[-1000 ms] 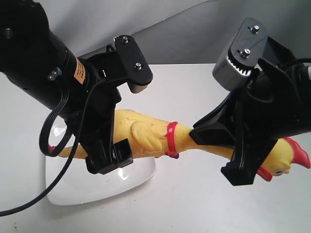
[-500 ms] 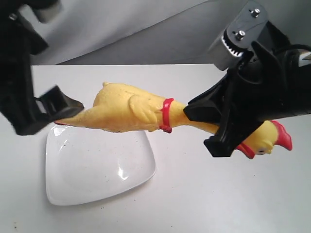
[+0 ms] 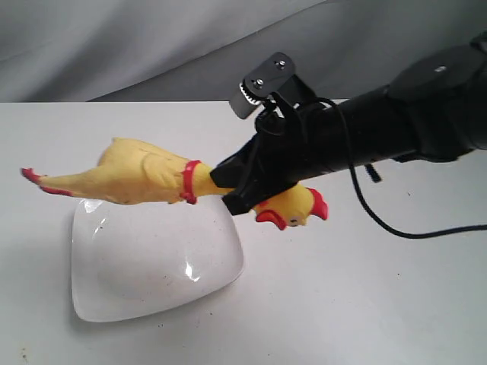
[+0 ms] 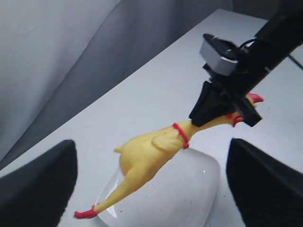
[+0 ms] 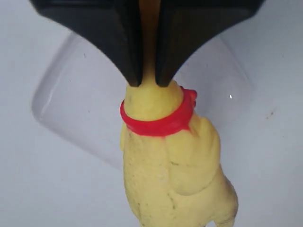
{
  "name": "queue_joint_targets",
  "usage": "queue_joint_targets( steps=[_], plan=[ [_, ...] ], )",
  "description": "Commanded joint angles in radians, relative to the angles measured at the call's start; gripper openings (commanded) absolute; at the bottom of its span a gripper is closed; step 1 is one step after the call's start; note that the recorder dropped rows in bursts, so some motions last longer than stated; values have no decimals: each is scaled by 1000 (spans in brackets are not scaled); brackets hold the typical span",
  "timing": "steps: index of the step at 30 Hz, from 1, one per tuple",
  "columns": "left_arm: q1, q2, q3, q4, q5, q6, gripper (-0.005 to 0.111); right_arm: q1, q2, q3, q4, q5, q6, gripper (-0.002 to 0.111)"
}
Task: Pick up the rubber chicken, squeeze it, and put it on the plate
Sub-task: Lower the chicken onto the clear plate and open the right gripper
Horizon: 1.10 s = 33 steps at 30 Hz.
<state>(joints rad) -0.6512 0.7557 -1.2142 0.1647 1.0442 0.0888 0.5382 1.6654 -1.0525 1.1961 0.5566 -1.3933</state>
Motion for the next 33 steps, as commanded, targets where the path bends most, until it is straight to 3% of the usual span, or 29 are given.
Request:
queue_joint_targets(
  steps=[1,5,18,20,24,27,30,33],
  plan=[
    [1,-19,-2,-17,6,-14,59,1,108,-88,155,25,-106,0],
    [1,-19,-2,-17,9,-14,51,1,204,-101,152,-1,-108,0],
    [1,-19,-2,-17,7,-14,51,1,375,-101,138,-21,-151,1],
    [1,-19,-2,-17,7,-10,51,1,375,-101,123,-21,-151,10],
    [1,-19,-2,-17,7,-10,51,1,375,-101,86,-23,-110,46],
    [1,-19,-2,-14,7,2,51,-1,368,-101,84,-23,-94,59],
    [1,-19,-2,9,25,2,46,-1,326,-101,49,-20,-32,56],
    [1,-23,-2,9,75,2,28,-1,243,-101,-28,6,59,42]
  ],
)
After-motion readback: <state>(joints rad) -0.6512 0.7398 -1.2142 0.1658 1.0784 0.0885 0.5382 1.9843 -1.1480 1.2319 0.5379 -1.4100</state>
